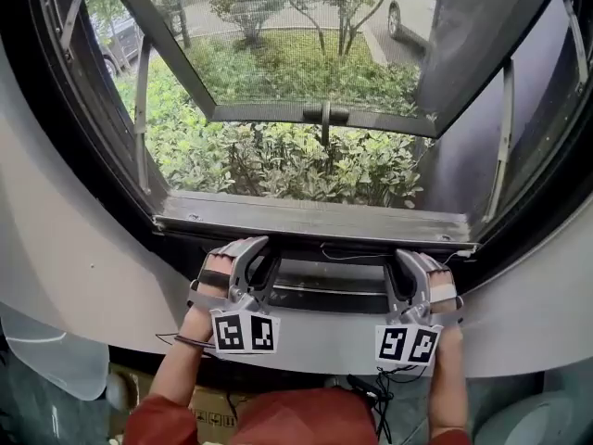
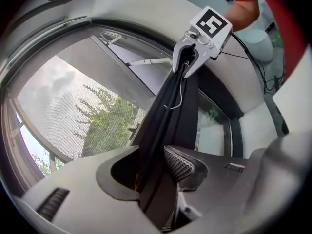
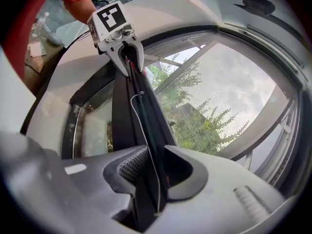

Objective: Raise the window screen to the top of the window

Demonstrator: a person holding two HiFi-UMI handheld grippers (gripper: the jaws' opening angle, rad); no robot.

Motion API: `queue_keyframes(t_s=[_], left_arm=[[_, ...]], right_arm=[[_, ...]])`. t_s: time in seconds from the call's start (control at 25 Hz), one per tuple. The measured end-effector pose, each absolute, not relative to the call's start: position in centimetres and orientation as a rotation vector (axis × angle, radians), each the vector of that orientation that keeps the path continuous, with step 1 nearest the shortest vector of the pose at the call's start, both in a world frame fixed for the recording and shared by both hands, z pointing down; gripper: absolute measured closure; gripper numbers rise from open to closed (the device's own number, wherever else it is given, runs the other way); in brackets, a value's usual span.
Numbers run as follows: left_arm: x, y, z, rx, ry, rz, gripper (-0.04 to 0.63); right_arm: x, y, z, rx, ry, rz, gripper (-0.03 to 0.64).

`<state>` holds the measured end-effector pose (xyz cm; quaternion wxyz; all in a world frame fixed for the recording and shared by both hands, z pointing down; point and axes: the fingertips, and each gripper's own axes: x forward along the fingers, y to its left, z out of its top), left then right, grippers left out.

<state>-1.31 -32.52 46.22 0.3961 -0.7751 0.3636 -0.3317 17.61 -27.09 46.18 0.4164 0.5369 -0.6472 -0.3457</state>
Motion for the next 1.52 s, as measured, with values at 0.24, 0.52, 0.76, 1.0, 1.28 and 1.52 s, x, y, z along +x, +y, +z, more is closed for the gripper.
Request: queue_keyframes(t_s=[0.24,0.52,0.76,1.0,1.28,1.52], left_arm=[[-1.4,-32.8,47.1,-1.930,0.843,-0.926,0.456],[-1.2,-33.1,47.3,-1.910,0.790,-0.973,0.450],[-1.0,-33.0,47.2,-1.936,0.777,-0.959,0.451],[-0.9,-32.9,47.4,-1.982,0.774,-0.975,0.457],[-1.0,-32.8,47.6,-1.976,0.735,-1.007,0.466],[-1.2,-32.5,46.2,-1.991,0.731,-0.986,0.474]], right_arm=[[17.5,-27.2,46.2,1.271,-1.688,-0.828,0.506],[17.4,-27.2,46.3,1.214,-1.778,-0.770,0.522],[17.4,-27.3,46.3,1.182,-1.845,-0.684,0.534],[17.4,-27.3,46.4,1.171,-1.899,-0.653,0.538],[17.4,-27.2,46.5,1.189,-1.883,-0.678,0.551],[17.2,-27.1,45.4,1.161,-1.854,-0.725,0.554]])
